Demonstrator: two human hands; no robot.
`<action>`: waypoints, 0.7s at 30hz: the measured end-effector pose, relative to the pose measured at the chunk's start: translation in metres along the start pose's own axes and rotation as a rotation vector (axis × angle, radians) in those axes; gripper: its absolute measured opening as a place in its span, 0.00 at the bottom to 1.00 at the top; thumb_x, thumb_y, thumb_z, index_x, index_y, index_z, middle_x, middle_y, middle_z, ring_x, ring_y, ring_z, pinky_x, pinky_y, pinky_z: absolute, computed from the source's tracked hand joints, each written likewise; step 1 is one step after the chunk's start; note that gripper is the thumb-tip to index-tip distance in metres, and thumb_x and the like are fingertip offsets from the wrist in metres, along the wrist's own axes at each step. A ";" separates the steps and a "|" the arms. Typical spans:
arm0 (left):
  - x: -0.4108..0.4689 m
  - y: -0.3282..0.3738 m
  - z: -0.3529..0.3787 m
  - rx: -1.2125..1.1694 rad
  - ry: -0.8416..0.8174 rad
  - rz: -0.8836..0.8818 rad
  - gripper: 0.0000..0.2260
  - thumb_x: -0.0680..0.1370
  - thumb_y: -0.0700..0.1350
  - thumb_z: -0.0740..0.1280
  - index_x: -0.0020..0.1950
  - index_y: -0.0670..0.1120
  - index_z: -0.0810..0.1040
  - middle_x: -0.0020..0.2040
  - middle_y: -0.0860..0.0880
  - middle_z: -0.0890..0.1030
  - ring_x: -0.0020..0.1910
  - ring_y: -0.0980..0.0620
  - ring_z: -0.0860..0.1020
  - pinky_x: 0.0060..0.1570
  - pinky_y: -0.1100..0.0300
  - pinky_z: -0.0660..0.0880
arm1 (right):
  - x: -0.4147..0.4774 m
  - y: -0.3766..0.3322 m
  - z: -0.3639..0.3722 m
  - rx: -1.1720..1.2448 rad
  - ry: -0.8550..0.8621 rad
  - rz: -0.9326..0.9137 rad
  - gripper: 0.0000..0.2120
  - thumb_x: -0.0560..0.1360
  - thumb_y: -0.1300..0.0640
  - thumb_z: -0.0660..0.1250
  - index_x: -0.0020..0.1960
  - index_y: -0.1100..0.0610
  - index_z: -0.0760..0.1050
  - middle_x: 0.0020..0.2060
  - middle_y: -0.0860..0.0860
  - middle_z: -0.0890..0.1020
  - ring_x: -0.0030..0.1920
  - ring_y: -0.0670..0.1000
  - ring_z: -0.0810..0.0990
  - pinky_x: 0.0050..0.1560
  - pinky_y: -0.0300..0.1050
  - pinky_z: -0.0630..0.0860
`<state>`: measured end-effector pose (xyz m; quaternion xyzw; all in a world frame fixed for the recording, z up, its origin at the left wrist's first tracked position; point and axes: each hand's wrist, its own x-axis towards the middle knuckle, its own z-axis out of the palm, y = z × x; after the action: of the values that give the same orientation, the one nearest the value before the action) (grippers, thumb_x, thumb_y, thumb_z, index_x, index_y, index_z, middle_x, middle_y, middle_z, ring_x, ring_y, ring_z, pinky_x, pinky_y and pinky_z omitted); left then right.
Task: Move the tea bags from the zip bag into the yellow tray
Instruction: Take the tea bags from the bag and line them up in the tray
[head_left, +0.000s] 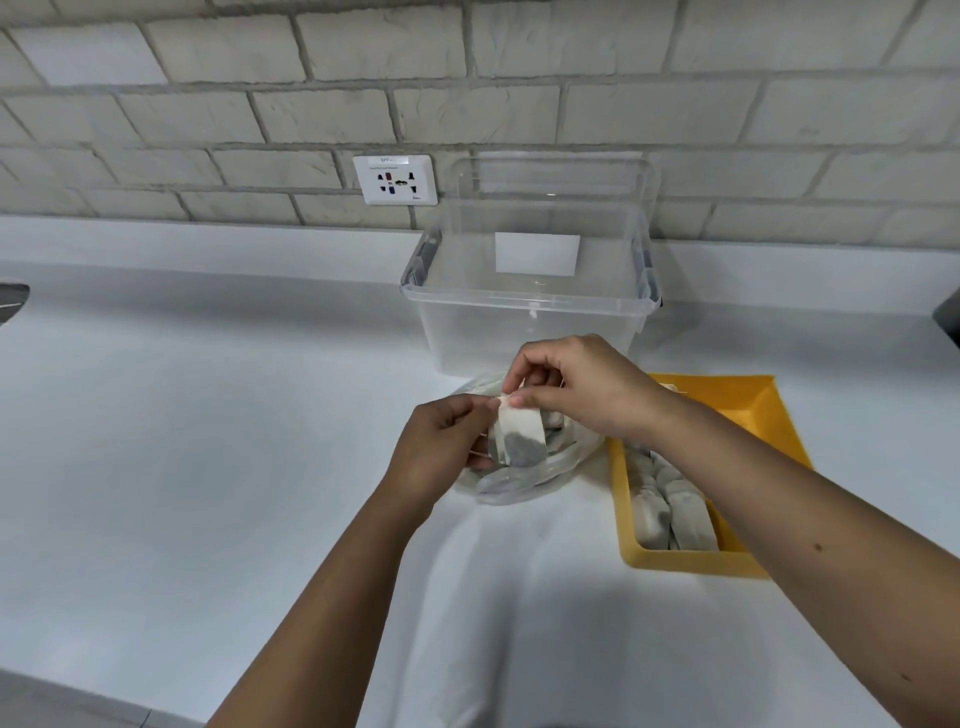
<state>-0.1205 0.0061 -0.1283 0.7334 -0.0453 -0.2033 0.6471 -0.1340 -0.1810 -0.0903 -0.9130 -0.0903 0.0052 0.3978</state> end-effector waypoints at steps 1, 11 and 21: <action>-0.001 0.001 0.000 -0.021 -0.006 -0.014 0.09 0.81 0.41 0.65 0.47 0.44 0.85 0.39 0.44 0.83 0.37 0.49 0.80 0.40 0.57 0.82 | 0.001 0.000 0.002 0.000 0.021 -0.007 0.04 0.71 0.55 0.76 0.46 0.52 0.82 0.36 0.47 0.83 0.36 0.42 0.79 0.40 0.37 0.75; 0.005 0.000 -0.011 0.005 0.036 0.023 0.04 0.76 0.39 0.72 0.51 0.41 0.84 0.40 0.43 0.86 0.39 0.51 0.83 0.38 0.62 0.80 | 0.013 0.008 0.016 0.029 0.122 -0.020 0.05 0.72 0.55 0.75 0.45 0.53 0.81 0.36 0.45 0.81 0.34 0.44 0.78 0.38 0.35 0.74; 0.016 -0.006 -0.053 -0.008 0.329 0.068 0.02 0.78 0.40 0.70 0.48 0.44 0.83 0.38 0.48 0.85 0.40 0.52 0.83 0.44 0.55 0.82 | 0.024 0.034 0.058 -0.184 -0.041 0.161 0.08 0.74 0.59 0.72 0.53 0.54 0.83 0.51 0.49 0.83 0.51 0.47 0.80 0.51 0.37 0.73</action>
<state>-0.0879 0.0509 -0.1335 0.7523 0.0372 -0.0585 0.6551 -0.1094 -0.1573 -0.1534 -0.9497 -0.0250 0.0473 0.3086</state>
